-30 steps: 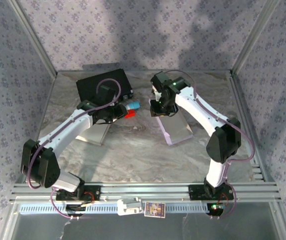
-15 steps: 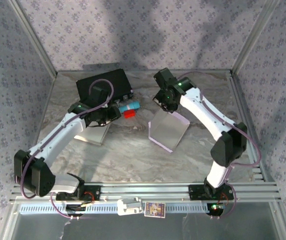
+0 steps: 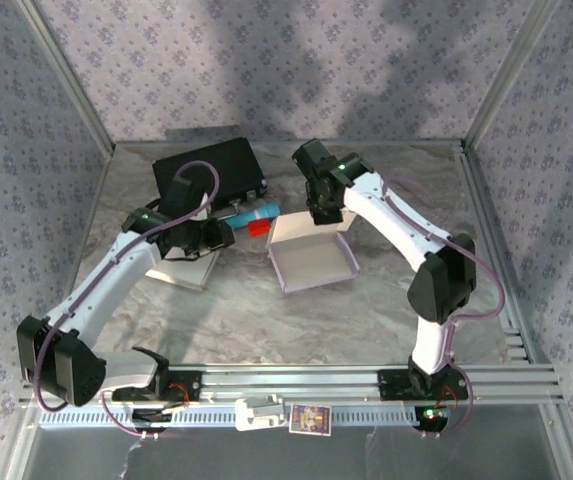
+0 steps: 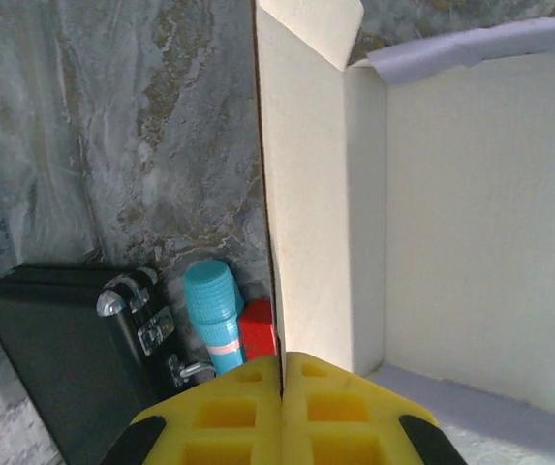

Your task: Fold the paper box

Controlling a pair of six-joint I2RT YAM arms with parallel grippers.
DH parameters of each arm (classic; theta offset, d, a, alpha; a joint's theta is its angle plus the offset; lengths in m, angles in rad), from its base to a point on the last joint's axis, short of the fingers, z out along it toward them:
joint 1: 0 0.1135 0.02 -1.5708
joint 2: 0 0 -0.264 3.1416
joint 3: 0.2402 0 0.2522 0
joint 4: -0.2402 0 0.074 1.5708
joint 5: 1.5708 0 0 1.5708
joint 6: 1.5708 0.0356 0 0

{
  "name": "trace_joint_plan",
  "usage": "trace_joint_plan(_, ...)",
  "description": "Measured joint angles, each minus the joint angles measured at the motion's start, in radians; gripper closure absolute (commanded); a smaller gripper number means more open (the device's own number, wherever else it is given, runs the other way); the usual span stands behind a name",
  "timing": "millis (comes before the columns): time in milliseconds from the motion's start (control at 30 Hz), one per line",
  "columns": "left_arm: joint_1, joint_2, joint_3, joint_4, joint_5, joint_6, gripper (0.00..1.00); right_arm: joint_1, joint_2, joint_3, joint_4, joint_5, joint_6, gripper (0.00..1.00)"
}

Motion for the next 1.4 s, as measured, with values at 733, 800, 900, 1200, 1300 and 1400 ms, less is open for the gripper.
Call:
trace_joint_plan(733, -0.076, 0.133, 0.036, 0.127, 0.076, 0.36, 0.52, -0.222, -0.343, -0.152, 0.194, -0.121, -1.063, 0.47)
trace_joint_plan(800, -0.08, 0.14, 0.04, 0.136, 0.074, 0.395, 0.51, -0.309, -0.467, -0.28, 0.228, -0.202, -1.313, 0.49)
trace_joint_plan(900, -0.081, 0.187, 0.063, 0.145, 0.068, 0.428, 0.5, -0.403, -0.553, -0.436, 0.251, -0.304, -1.577, 0.48)
trace_joint_plan(1200, -0.09, 0.357, 0.15, 0.169, 0.04, 0.459, 0.5, -0.435, -0.416, -0.631, 0.357, -0.457, -1.978, 0.47)
trace_joint_plan(1300, -0.09, 0.373, 0.168, 0.168, 0.032, 0.466, 0.5, -0.444, -0.369, -0.621, 0.402, -0.485, -2.039, 0.48)
trace_joint_plan(1400, -0.09, 0.389, 0.198, 0.171, 0.023, 0.469, 0.5, -0.447, -0.313, -0.608, 0.443, -0.504, -2.077, 0.48)
